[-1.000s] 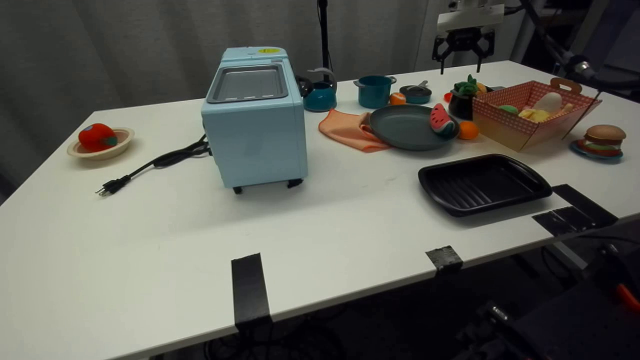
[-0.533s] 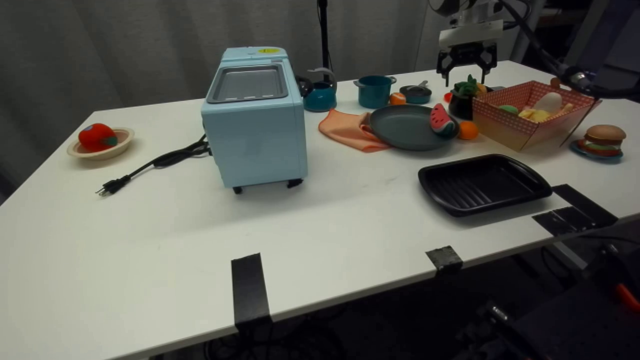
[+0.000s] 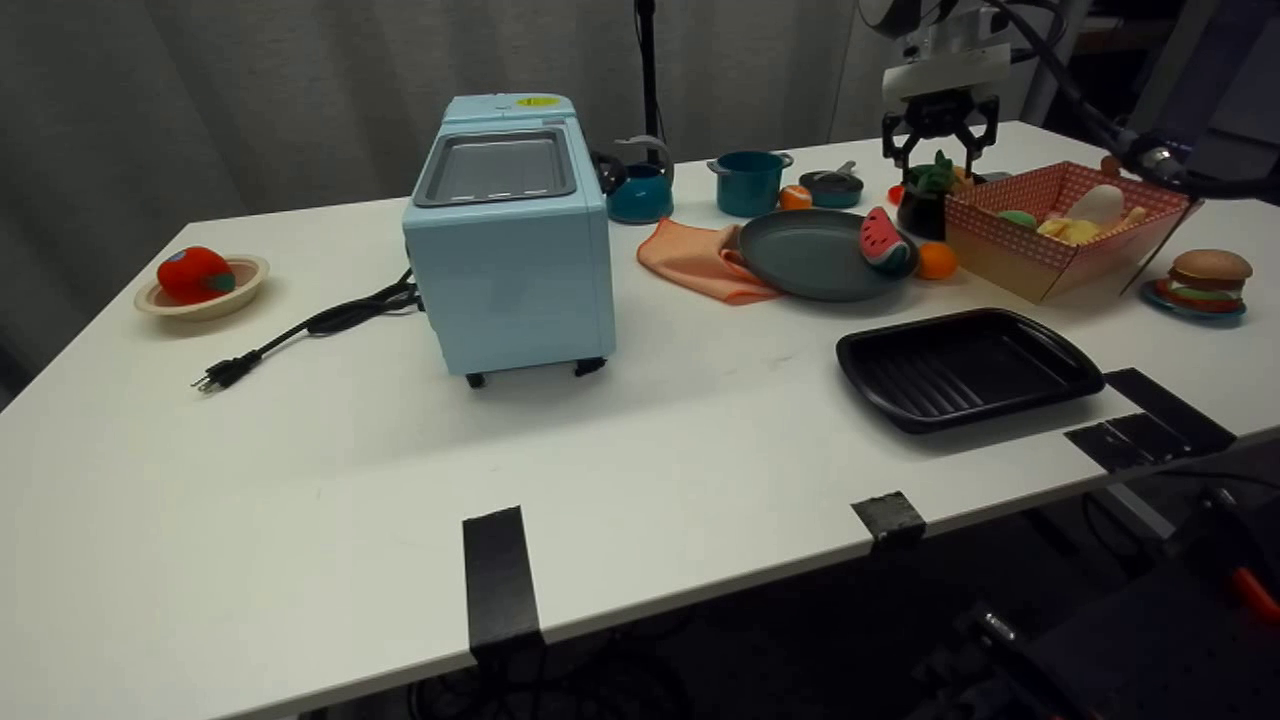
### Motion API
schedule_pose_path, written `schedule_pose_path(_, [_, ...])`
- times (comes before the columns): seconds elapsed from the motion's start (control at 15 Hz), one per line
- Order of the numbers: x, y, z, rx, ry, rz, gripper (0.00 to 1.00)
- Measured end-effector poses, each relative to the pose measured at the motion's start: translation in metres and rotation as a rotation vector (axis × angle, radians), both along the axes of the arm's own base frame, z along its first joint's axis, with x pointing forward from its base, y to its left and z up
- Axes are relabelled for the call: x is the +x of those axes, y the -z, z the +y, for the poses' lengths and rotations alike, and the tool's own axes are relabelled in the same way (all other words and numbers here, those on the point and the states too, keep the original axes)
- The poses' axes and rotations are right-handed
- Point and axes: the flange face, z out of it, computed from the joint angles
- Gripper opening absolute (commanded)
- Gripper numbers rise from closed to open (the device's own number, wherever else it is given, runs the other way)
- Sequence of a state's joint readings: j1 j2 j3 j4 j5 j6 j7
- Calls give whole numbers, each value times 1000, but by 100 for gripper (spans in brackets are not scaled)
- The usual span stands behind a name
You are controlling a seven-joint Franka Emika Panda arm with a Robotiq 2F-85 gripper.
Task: Remove the pineapple plush toy from the pot and put it in the plate
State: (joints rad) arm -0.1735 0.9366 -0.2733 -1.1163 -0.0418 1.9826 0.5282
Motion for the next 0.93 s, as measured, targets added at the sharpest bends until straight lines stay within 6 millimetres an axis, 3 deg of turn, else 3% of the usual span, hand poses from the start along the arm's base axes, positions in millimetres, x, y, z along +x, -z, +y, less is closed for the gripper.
schedule_pose_path(0.47, [2,-9,3,9,3,2,1])
schedule_pose_path(0.73, [2,-15,2,7,5,-2,2])
schedule_pose_path(0.93, [4,-38,1,-3,2,-40,2])
